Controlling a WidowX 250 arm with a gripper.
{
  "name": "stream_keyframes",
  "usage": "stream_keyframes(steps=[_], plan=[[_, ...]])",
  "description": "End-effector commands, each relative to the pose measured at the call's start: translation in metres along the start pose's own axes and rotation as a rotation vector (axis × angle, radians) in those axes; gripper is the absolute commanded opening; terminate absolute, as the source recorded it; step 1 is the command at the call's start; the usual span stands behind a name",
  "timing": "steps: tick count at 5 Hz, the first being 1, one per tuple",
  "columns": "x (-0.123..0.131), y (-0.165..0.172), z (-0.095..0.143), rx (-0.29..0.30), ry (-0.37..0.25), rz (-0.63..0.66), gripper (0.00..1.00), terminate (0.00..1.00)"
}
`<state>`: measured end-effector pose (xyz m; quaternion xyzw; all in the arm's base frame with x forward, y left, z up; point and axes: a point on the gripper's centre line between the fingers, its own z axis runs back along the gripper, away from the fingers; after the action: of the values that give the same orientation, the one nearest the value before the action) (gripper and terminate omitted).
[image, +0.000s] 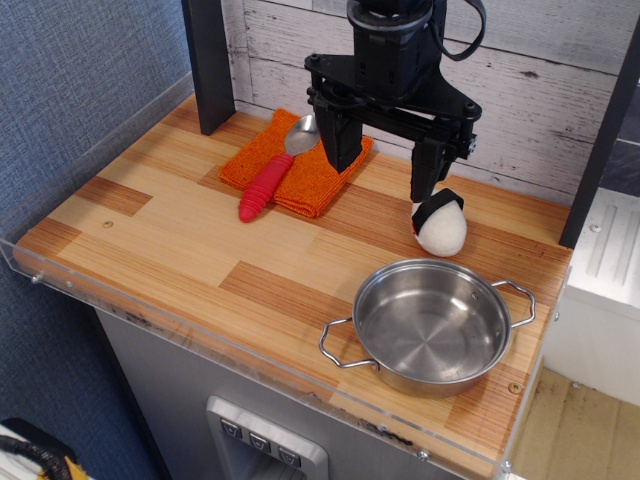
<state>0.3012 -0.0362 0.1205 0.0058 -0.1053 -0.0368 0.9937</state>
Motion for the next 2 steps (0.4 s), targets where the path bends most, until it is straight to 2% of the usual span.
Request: stream_keyframes(steps=[1, 2], plan=[[0.000, 0.000, 0.000, 0.000, 0.000, 0.000, 1.00, 0.00], [0.000, 0.024, -0.009, -0.005, 0.007, 0.067, 1.00, 0.00]])
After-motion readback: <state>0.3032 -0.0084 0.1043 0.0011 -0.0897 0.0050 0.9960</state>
